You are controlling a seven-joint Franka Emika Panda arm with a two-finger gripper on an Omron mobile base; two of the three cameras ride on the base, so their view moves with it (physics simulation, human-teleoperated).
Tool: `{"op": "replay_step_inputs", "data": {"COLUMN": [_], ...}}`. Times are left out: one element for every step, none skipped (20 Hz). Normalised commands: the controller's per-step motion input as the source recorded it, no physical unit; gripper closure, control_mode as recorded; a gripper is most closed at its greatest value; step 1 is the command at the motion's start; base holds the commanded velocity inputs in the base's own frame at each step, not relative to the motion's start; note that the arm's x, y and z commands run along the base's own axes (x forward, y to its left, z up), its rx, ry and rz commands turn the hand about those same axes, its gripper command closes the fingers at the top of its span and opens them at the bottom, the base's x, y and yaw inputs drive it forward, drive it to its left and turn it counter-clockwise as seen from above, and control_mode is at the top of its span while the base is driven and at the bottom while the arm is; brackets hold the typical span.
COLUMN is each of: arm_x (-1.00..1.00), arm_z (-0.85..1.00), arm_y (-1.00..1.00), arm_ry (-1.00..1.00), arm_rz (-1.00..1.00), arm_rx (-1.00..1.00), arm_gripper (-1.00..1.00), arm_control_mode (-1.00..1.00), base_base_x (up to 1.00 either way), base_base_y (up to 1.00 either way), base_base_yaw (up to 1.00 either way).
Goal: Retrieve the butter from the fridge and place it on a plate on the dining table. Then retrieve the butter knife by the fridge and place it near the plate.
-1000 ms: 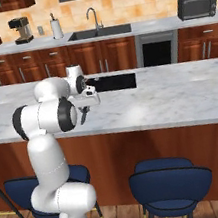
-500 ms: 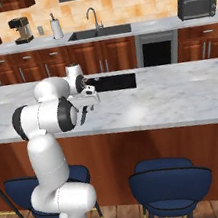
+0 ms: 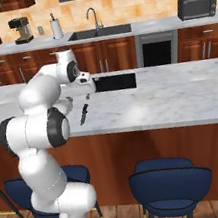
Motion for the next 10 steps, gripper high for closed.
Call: {"op": "replay_step_inputs", "data": {"arm_x": [-1.00, -1.00, -1.00, -1.00, -1.00, -1.00, -1.00, -1.00, -1.00, -1.00], "arm_z": [0.54, 0.59, 0.69, 0.73, 0.59, 0.57, 0.67, 0.72, 0.69, 0.62], "arm_y": [0.00, 0.00, 0.00, 0.00, 0.00, 0.00, 0.00, 0.00, 0.15, 0.23], "arm_ry": [-0.27, -0.31, -0.26, -0.21, -0.19, -0.01, -0.01, 0.00, 0.00, 0.00], "arm_rz": [0.00, 0.00, 0.00, 0.00, 0.00, 0.00, 0.00, 0.00, 0.00, 0.00], "arm_rx": [0.00, 0.00, 0.00, 0.00, 0.00, 0.00, 0.00, 0.00, -0.01, -0.03], "arm_gripper": [-1.00, -1.00, -1.00, -1.00, -1.00, -1.00, -1.00, -1.00, -1.00, -1.00], "arm_control_mode": [-1.00, -1.00, -1.00, -1.00, -1.00, -1.00, -1.00, -1.00, -1.00, -1.00], "base_base_x": [0.00, 0.00, 0.00, 0.00, 0.00, 0.00, 0.00, 0.00, 0.00, 0.00], "base_base_y": [0.00, 0.00, 0.00, 0.00, 0.00, 0.00, 0.00, 0.00, 0.00, 0.00], "base_base_yaw": [0.00, 0.00, 0.00, 0.00, 0.00, 0.00, 0.00, 0.00, 0.00, 0.00]}}
